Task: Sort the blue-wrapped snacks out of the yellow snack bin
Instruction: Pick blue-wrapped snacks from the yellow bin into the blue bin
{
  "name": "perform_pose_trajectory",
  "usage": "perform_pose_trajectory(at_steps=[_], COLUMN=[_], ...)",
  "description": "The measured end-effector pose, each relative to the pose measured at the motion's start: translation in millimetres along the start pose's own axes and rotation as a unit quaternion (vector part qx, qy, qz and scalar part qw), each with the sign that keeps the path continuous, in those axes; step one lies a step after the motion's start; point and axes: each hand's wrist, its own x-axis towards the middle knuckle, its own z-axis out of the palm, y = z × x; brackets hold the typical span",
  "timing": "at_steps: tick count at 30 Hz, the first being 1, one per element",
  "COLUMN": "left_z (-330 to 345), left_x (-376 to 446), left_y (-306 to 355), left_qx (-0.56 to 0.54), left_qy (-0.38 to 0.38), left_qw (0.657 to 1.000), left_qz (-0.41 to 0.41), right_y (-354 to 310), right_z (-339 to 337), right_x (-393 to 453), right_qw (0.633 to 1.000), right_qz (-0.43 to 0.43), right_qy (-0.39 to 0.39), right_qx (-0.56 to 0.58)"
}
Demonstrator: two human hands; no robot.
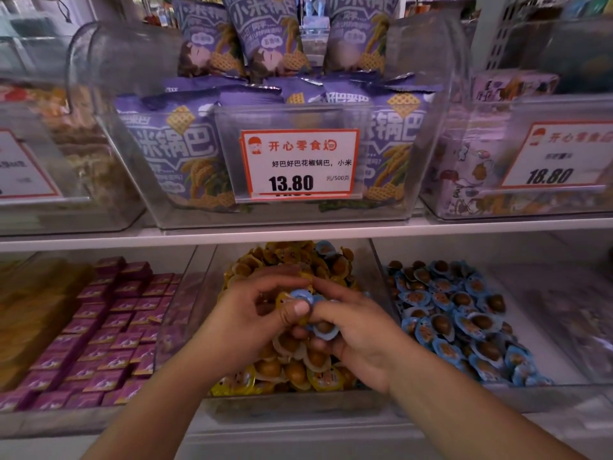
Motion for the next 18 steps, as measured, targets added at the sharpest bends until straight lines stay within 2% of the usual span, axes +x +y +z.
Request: perform_pose_trajectory(at_steps=[4, 6, 7, 9, 12, 14, 17, 18], left_z=[-5, -9, -10, -10, -1, 10, 29, 35], left_x=[6, 10, 11, 12, 11, 12, 23, 29], left_y=[2, 1, -1, -6, -8, -5, 7, 9], left_qx=[-0.080, -0.080, -0.046, 0.062, 0.179, 0.237, 0.246, 0.244], left_qy=[0.075, 0.120, 0.144, 0.174, 0.149, 0.124, 0.088, 0.071], left_qw=[0.994, 0.989, 0.987, 0.982, 0.972, 0.964, 0.965, 0.966], left_qz=[-0.022, -0.044, -0.050, -0.050, -0.036, -0.005, 0.032, 0.036], right_y=[-4, -10, -14, -22, -37, -42, -43, -43], right_z=[-5, -11, -16, -32, -68, -97, -138, -150], right_x=[-13, -22, -28, -36, -39, -32, -17, -15], right_qw=[0.989, 0.977, 0.965, 0.918, 0.855, 0.852, 0.905, 0.912], right_qz=[-0.076, -0.124, -0.159, -0.237, -0.317, -0.290, -0.121, -0.089], right_qy=[0.021, 0.043, 0.053, 0.094, 0.189, 0.240, 0.233, 0.247], right_qx=[-0.123, -0.165, -0.202, -0.304, -0.363, -0.364, -0.335, -0.316])
